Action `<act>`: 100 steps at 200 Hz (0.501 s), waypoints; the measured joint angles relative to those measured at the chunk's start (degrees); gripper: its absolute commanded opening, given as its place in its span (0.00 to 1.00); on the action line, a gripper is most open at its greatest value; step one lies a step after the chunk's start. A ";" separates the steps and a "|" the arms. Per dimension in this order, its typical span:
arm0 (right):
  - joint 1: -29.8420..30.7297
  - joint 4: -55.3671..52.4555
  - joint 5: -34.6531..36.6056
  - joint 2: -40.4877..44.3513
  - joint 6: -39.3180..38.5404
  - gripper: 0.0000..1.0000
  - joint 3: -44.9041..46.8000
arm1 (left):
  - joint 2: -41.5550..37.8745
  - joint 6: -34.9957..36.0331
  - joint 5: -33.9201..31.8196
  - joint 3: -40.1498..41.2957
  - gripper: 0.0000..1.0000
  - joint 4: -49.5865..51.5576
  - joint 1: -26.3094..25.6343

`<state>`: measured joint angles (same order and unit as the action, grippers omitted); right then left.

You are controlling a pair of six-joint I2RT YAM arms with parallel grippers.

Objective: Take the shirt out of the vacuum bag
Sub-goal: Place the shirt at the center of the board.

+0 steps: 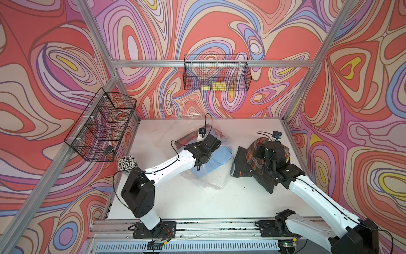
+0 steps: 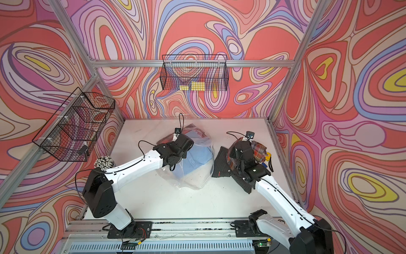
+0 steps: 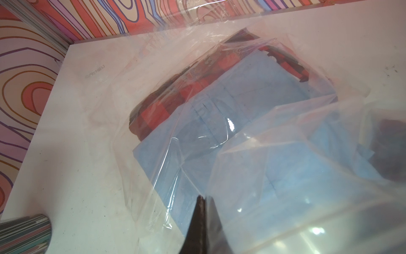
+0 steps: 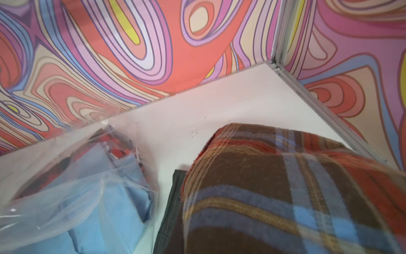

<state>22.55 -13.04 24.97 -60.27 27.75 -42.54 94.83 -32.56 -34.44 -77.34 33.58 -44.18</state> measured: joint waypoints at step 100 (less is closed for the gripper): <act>-0.02 1.46 -1.46 -1.16 1.33 0.00 -5.20 | 0.72 1.36 0.81 -1.81 0.00 0.33 0.00</act>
<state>22.52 -11.57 23.51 -61.43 29.08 -47.75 95.55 -31.20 -33.63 -79.15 33.91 -44.18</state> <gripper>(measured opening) 0.097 0.051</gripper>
